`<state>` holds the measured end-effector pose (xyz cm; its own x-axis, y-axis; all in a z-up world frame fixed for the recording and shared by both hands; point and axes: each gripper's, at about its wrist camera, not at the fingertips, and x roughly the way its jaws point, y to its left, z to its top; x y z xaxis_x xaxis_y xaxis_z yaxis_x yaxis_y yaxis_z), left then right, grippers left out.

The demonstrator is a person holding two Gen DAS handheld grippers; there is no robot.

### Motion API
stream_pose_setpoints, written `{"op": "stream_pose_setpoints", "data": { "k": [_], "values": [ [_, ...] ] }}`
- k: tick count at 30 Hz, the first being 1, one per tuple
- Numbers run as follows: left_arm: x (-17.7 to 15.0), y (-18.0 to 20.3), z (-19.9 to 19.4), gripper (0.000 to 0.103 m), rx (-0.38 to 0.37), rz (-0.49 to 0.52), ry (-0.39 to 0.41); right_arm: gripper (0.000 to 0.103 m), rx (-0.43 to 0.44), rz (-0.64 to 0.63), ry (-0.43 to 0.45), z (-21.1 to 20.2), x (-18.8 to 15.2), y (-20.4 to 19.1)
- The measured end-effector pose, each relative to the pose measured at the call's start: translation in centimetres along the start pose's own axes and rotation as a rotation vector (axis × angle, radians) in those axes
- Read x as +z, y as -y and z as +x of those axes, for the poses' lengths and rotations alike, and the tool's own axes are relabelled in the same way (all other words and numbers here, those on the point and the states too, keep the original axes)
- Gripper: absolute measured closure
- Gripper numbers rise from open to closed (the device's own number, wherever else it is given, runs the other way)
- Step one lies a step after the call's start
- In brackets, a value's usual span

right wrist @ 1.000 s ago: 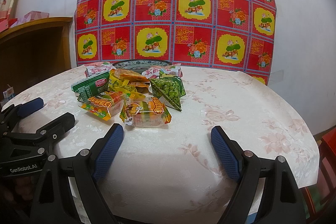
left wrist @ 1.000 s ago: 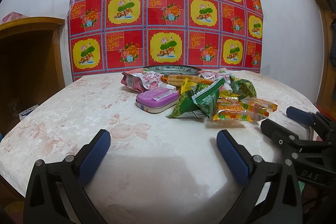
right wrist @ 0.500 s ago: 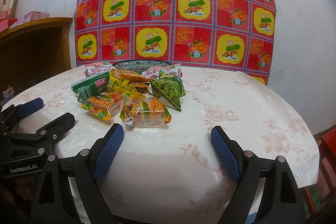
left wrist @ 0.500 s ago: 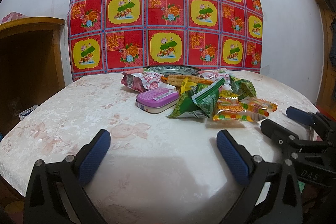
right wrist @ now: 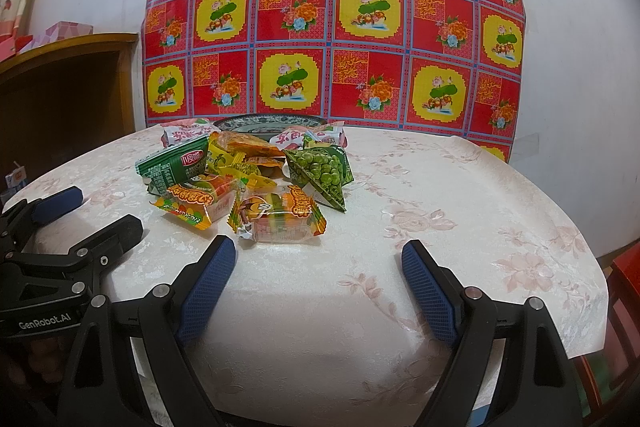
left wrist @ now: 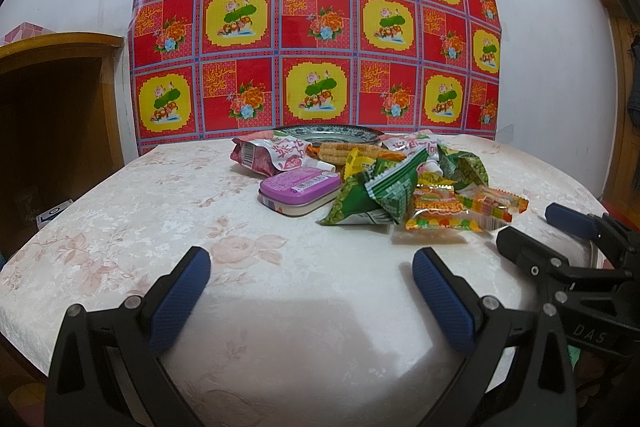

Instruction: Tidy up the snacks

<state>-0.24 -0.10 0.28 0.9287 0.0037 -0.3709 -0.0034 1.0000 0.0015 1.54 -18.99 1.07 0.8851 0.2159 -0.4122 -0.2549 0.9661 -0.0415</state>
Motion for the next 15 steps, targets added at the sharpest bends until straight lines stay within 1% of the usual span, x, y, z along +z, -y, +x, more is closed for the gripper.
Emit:
{"op": "stream_pose_setpoints", "data": {
  "k": [15],
  "values": [
    [0.07,-0.06,-0.14,0.0,0.0,0.0,-0.002,0.016,0.0,0.0,0.0,-0.01,0.01,0.04]
  ]
}}
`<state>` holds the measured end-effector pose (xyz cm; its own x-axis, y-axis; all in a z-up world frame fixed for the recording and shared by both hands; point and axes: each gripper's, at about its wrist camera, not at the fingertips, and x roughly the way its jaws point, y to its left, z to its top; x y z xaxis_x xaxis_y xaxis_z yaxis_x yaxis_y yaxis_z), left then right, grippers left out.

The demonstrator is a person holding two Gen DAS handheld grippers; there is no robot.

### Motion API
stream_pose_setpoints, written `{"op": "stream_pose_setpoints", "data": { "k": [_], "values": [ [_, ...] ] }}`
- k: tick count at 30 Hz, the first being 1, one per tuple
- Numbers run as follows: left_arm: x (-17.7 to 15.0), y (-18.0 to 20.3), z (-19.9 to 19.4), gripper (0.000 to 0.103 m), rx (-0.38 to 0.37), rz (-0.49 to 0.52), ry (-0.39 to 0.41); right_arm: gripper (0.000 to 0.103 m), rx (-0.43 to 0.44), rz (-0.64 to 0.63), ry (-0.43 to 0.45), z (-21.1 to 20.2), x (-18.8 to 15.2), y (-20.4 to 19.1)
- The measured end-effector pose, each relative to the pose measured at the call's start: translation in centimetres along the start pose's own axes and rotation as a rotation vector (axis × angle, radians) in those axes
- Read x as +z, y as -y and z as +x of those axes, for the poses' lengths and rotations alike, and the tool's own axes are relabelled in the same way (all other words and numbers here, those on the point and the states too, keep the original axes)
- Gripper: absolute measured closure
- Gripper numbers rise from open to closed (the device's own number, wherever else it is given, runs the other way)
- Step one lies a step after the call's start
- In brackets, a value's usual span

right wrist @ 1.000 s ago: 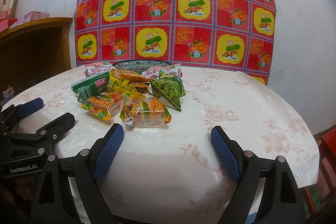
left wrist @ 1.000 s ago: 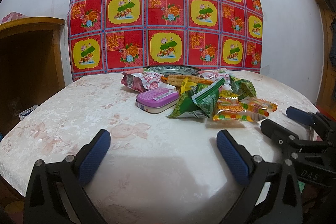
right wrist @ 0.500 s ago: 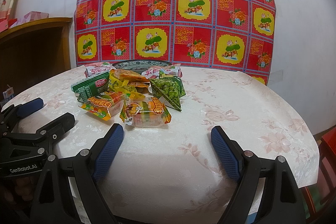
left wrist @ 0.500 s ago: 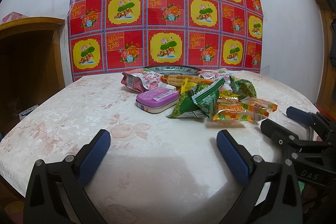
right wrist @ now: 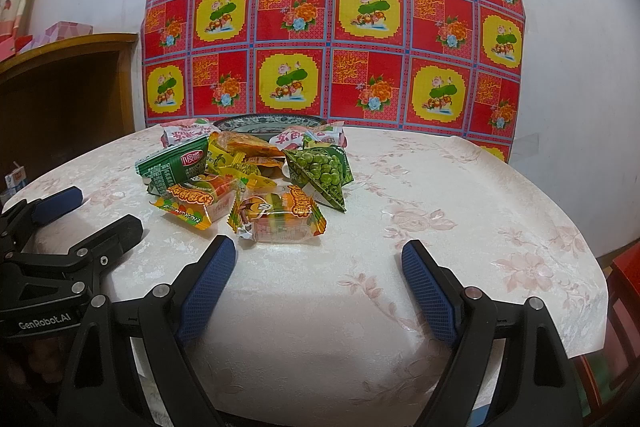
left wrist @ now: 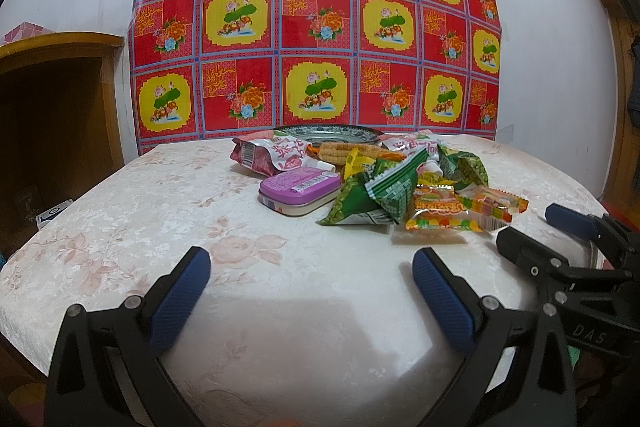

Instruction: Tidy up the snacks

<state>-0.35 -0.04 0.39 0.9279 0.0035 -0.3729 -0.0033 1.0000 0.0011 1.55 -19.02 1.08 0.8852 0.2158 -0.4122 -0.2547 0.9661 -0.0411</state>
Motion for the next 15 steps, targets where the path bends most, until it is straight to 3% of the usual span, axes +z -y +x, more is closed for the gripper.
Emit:
{"op": "stream_pose_setpoints", "data": {
  "k": [11,15],
  "values": [
    [-0.02,-0.03,-0.14,0.0,-0.005,0.002,0.001,0.016,0.004,0.002,-0.004,-0.04,0.15,-0.03],
    [-0.41,-0.05,-0.25,0.0,-0.016,0.005,0.017,0.017,0.087,0.02,-0.02,-0.32,0.29,0.74]
  ]
}}
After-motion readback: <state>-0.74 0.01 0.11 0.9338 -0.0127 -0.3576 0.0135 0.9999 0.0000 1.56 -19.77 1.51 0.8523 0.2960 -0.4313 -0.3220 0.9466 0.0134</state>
